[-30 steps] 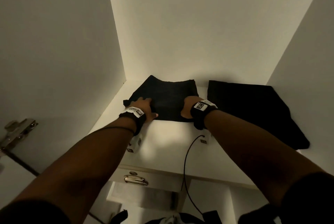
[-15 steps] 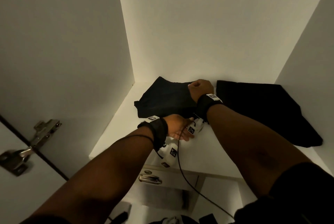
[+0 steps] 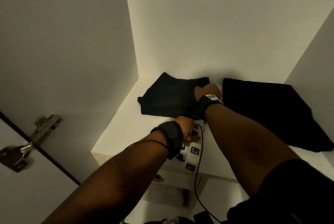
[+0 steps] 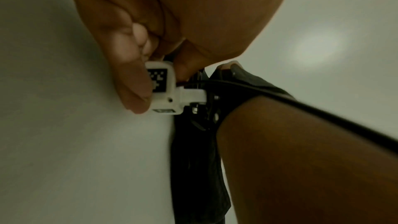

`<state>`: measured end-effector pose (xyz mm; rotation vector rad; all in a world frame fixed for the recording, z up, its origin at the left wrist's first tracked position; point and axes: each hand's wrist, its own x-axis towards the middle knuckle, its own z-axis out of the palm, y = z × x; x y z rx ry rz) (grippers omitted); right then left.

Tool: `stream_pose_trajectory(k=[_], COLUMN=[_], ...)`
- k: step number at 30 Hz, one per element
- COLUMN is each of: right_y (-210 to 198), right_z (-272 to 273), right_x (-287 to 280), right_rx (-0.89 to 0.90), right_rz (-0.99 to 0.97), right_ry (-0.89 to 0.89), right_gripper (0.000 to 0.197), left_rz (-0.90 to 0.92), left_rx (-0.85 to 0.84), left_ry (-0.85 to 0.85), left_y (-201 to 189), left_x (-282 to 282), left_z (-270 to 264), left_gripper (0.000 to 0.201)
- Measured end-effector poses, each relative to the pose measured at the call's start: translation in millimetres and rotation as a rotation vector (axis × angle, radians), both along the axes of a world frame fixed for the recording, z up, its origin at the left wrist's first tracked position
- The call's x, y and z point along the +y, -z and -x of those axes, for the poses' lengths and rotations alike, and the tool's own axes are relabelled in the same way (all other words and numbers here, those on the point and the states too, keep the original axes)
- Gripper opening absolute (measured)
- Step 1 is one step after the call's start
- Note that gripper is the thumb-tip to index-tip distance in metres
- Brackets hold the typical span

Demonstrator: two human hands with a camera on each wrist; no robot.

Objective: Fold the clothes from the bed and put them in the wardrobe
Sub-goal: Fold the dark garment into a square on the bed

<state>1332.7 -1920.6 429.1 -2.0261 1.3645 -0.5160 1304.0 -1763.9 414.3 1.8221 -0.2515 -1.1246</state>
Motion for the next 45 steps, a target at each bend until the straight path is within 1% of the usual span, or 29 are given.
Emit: stream_pose_trajectory(k=[2, 3, 4, 5, 6, 8, 9, 10, 11, 12, 13, 14, 16, 18, 19, 22, 24, 27, 29, 31, 32, 34, 36, 37, 38, 40, 41, 43, 45], right_y=[-4, -7, -9, -11, -14, -21, -23, -25, -26, -27, -26, -26, -27, -29, -30, -28, -29, -30, -30, -29, -31, -30, -25, -22, -19, -12, -9, -2, 3], right_z=[0, 1, -2, -5, -9, -13, -14, -15, -15, -15, -16, -16, -14, -10, -6, -1, 5, 17, 18, 16, 16, 19, 18, 16, 14, 11, 11, 9, 8], right_x=[0, 1, 0, -2, -4, -4, -3, -1, 2, 7, 10, 13, 16, 14, 11, 5, 0, -10, -15, -22, -23, -27, -33, -34, -32, -28, -26, -21, -19], right_rx=[-0.036, -0.065, -0.101, -0.152, -0.202, -0.29, -0.327, -0.363, -0.39, -0.407, -0.42, -0.427, -0.441, -0.421, -0.383, -0.222, -0.168, -0.14, -0.121, -0.123, -0.129, -0.087, -0.074, -0.054, -0.002, 0.186, 0.272, 0.39, 0.472], right_rz=[0.025, 0.049, 0.063, 0.077, 0.072, 0.033, 0.014, -0.007, -0.031, -0.062, -0.086, -0.095, -0.074, -0.032, -0.001, 0.051, 0.054, 0.007, 0.0, -0.039, -0.083, -0.145, -0.142, -0.132, -0.114, -0.074, -0.05, -0.011, 0.01], right_ry=[0.064, 0.068, 0.045, 0.007, -0.043, -0.154, -0.202, -0.244, -0.279, -0.302, -0.32, -0.331, -0.325, -0.278, -0.252, -0.201, -0.159, -0.05, -0.026, -0.004, 0.01, 0.031, 0.008, -0.015, -0.046, -0.148, -0.203, -0.291, -0.335], right_gripper=[0.029, 0.026, 0.024, 0.024, 0.026, 0.03, 0.031, 0.029, 0.026, 0.024, 0.024, 0.025, 0.025, 0.024, 0.025, 0.033, 0.035, 0.036, 0.04, 0.036, 0.033, 0.041, 0.043, 0.041, 0.038, 0.032, 0.032, 0.036, 0.042], left_rz=[0.004, -0.024, -0.017, 0.031, 0.09, 0.226, 0.27, 0.276, 0.304, 0.328, 0.347, 0.345, 0.338, 0.33, 0.325, 0.312, 0.327, 0.357, 0.356, 0.366, 0.379, 0.386, 0.357, 0.316, 0.254, 0.096, 0.021, -0.04, -0.113], left_rx=[-0.09, -0.145, -0.136, -0.049, 0.149, 0.388, 0.487, 0.511, 0.521, 0.498, 0.493, 0.49, 0.483, 0.473, 0.478, 0.506, 0.513, 0.446, 0.387, 0.296, 0.273, 0.28, 0.329, 0.298, 0.197, -0.084, -0.199, -0.404, -0.621], left_ry=[-0.013, 0.06, 0.043, -0.039, -0.129, -0.219, -0.294, -0.315, -0.326, -0.309, -0.296, -0.279, -0.263, -0.271, -0.287, -0.291, -0.31, -0.377, -0.401, -0.409, -0.404, -0.379, -0.327, -0.273, -0.194, -0.045, 0.007, 0.07, 0.114], left_y=[0, 2, 5, 11, 15, 16, 13, 12, 8, 3, -3, -9, -15, -11, -11, -14, -17, -4, -3, 0, 0, 1, 1, 1, 3, 4, 2, -4, -12], left_x=[-1, -3, -3, -3, -2, 3, 6, 5, 4, 4, 2, 2, 2, 2, 2, 4, 4, -3, -7, -12, -14, -15, -14, -14, -15, -15, -15, -12, -5], left_z=[3, 2, 2, -1, -5, -7, -6, -5, -5, -5, -3, -1, 3, 4, 5, 16, 23, 22, 23, 26, 27, 25, 20, 15, 9, -5, -15, -36, -57], left_gripper=[0.045, 0.05, 0.052, 0.051, 0.047, 0.037, 0.036, 0.043, 0.055, 0.065, 0.069, 0.068, 0.058, 0.046, 0.044, 0.044, 0.045, 0.054, 0.056, 0.055, 0.054, 0.053, 0.053, 0.052, 0.05, 0.041, 0.039, 0.041, 0.037])
